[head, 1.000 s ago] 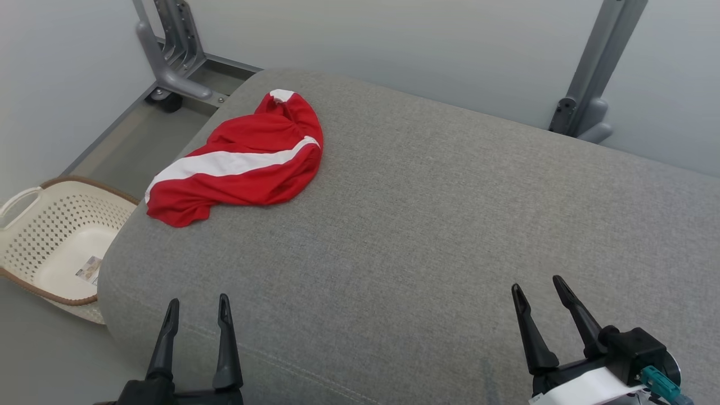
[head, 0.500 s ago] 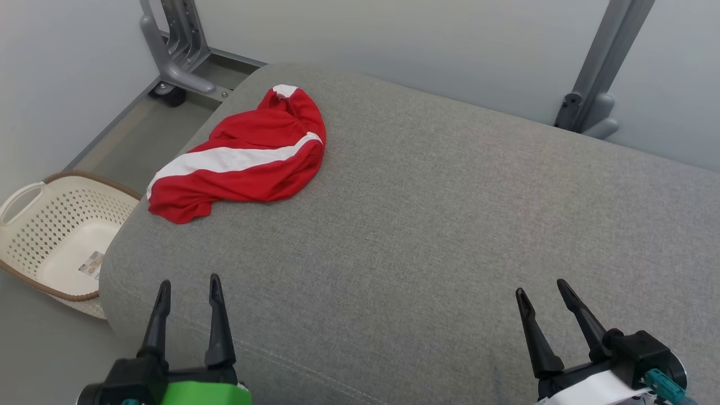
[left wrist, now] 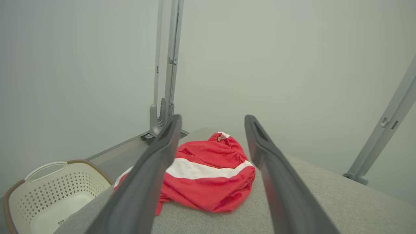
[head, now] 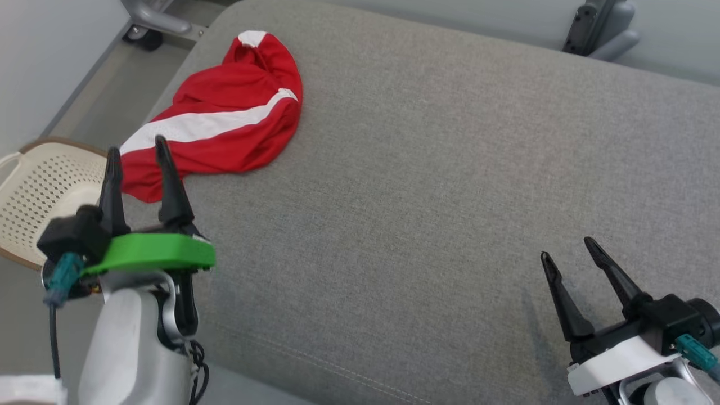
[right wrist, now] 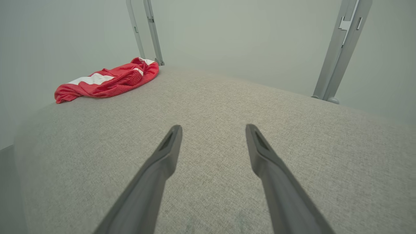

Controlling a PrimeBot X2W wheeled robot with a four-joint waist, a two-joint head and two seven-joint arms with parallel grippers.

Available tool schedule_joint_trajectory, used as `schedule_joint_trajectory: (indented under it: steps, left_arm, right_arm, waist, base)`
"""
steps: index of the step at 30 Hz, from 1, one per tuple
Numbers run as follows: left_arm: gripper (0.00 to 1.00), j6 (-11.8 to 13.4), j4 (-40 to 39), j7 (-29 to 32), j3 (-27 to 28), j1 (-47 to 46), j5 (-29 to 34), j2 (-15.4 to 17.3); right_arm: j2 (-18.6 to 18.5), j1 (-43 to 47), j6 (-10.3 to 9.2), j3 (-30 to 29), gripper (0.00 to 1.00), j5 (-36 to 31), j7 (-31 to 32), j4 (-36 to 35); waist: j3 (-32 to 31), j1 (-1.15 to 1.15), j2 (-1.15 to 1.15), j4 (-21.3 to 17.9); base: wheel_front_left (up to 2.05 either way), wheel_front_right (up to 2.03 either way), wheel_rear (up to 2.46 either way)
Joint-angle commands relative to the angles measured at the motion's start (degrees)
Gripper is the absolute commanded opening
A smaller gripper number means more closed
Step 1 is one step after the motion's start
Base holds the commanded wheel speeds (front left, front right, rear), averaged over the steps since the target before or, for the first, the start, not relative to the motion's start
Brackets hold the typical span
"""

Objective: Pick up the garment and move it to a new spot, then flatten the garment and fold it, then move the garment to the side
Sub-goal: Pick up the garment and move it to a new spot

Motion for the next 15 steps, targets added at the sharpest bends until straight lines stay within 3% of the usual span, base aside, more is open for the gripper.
schedule_joint_trajectory:
  steps: [1, 8, 15]
  left_arm:
    - [1.00, -0.6, 2.1, 0.1, 0.7, -3.3, -0.1, 0.0]
    - [1.00, -3.4, 22.8, 1.6, 2.4, -21.0, -3.4, 1.5]
    - [1.00, -2.9, 39.3, 8.5, 4.4, -37.1, -6.5, 3.6]
  right_arm:
    - [-1.0, -1.2, -0.05, -0.1, 1.00, -0.2, -0.2, -0.5]
    - [-4.7, -4.0, -0.05, -0.8, 1.00, -0.4, -0.2, -1.7]
    - [-8.5, -6.2, -0.05, -1.2, 1.00, -0.9, -0.2, -3.2]
  waist:
    - [5.7, 0.00, 0.00, -2.2]
    - [12.1, 0.00, 0.00, -4.2]
    - [18.9, 0.00, 0.00, -5.3]
  base:
    - [0.00, 0.00, 0.00]
    - [0.00, 0.00, 0.00]
    - [0.00, 0.00, 0.00]
